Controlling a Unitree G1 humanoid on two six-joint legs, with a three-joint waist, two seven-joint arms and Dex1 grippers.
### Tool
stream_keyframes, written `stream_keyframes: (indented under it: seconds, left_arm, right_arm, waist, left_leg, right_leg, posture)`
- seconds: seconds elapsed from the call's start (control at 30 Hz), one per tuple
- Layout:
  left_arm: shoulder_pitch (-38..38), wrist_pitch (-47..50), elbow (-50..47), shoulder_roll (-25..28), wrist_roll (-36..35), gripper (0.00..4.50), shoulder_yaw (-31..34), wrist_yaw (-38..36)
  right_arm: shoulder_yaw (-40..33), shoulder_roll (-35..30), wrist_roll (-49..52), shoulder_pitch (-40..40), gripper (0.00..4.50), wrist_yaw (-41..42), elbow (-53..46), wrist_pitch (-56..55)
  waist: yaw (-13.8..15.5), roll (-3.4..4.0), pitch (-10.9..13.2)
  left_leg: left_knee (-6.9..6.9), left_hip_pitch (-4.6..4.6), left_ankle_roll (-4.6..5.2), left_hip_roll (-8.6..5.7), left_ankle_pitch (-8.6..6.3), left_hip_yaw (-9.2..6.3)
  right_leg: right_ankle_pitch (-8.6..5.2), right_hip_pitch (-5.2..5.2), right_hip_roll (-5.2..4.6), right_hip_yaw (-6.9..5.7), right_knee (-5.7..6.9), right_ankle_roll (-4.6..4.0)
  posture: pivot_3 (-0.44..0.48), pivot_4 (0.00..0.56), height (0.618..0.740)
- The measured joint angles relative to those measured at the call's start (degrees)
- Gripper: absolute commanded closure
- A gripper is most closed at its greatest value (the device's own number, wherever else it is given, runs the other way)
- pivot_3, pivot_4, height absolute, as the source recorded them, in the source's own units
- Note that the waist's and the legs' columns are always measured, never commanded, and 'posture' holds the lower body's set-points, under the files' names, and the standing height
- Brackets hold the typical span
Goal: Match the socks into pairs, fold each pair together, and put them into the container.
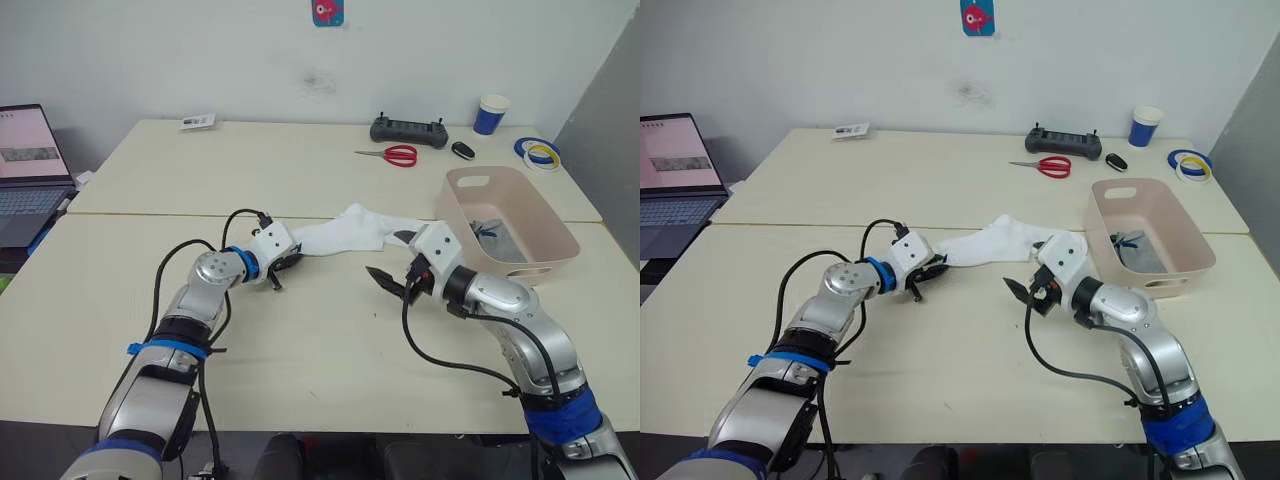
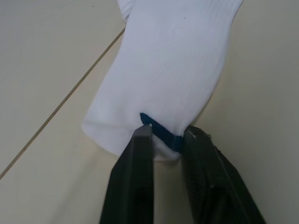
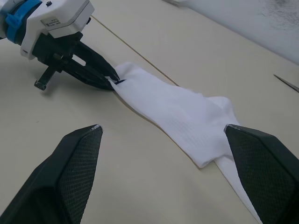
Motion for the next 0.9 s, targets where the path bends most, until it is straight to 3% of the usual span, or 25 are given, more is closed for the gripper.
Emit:
stream_keyframes:
  seconds: [0.23,0.6,0.9]
  left_arm:
    - [2.2,0.7,-3.8,0.5,-0.8,4.47,0.5,-2.6]
    - [21.5,2.5,-34.7,9.8,-7.3,4.47,1.7,-12.4]
    - [37.4,3.0,-51.0,17.0,-15.0,4.47,4.4,-18.5]
  right_arm:
    - [0.1,-0.2,0.1,-0.1,0.0,-0.4,0.0,0.3]
    - [1.4,-6.2,0.0,0.9,0.0,4.7,0.7,-3.1]
    - [5.7,-14.6,-3.3,0.9,0.0,16.0,9.5,-17.6]
  waist:
    - [-0.1,0.0,0.0]
    - [0.0,0.01,0.0]
    - [-0.1,0.02,0.0]
  left_leg:
    - [-0.01,-0.01,0.0,0.01,0.0,0.01]
    - [-0.07,0.03,0.0,0.06,0.0,0.03]
    - [-0.06,0.1,0.0,0.09,0.0,0.09]
  right_leg:
    - [0.0,-0.01,0.0,0.02,0.0,0.0]
    - [-0.02,-0.01,-0.02,0.04,-0.02,-0.02]
    - [-0.05,0.01,-0.06,0.08,-0.05,-0.08]
  posture:
    - [0.0,0.15,0.74]
    - [0.0,0.15,0.74]
    - [0.0,0.15,0.74]
